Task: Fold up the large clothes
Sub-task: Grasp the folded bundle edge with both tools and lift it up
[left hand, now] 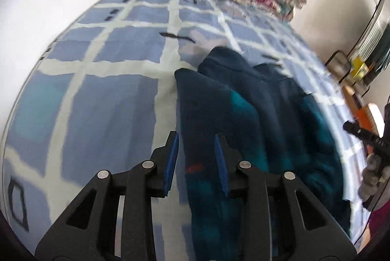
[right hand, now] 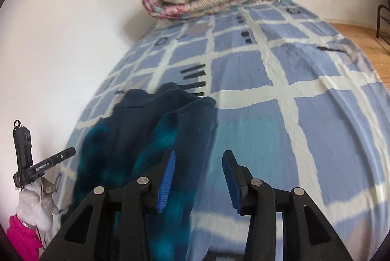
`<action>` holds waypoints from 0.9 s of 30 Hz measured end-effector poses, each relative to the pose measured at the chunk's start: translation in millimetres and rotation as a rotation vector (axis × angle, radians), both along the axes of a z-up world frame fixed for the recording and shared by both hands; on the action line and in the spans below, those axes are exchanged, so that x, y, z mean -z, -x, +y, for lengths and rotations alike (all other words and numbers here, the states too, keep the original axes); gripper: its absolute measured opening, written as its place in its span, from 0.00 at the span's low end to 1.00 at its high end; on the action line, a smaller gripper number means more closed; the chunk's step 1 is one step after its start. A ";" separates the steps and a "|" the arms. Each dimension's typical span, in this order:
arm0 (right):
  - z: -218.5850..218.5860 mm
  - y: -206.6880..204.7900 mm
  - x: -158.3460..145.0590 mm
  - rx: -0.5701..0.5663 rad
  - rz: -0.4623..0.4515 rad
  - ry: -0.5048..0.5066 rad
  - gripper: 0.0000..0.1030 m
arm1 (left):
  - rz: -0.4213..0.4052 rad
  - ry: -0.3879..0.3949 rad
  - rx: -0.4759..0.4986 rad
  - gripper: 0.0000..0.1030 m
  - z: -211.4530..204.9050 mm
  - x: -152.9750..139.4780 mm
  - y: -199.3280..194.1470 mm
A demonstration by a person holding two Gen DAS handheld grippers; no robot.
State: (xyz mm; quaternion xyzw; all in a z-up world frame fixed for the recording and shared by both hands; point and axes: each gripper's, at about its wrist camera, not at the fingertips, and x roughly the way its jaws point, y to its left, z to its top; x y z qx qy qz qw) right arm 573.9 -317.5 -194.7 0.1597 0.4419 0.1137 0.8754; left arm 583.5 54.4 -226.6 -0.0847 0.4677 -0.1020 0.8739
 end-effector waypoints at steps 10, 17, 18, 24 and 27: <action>25.3 -57.7 41.8 -0.045 0.033 0.015 0.42 | 0.013 -0.082 0.012 0.29 -29.0 33.5 -52.0; 39.6 -71.5 48.4 -0.058 0.022 0.024 0.13 | -0.045 -0.161 0.027 0.03 -44.3 34.1 -51.5; 43.3 -70.8 46.1 -0.056 0.015 0.057 0.10 | -0.051 -0.165 0.028 0.02 -45.1 32.0 -50.3; 50.9 -56.3 9.8 -0.068 -0.079 0.081 0.06 | -0.130 -0.111 -0.004 0.02 -41.0 1.3 -33.9; 52.5 -45.7 -15.0 -0.089 -0.127 0.076 0.06 | -0.161 -0.089 0.000 0.01 -42.0 -17.7 -21.9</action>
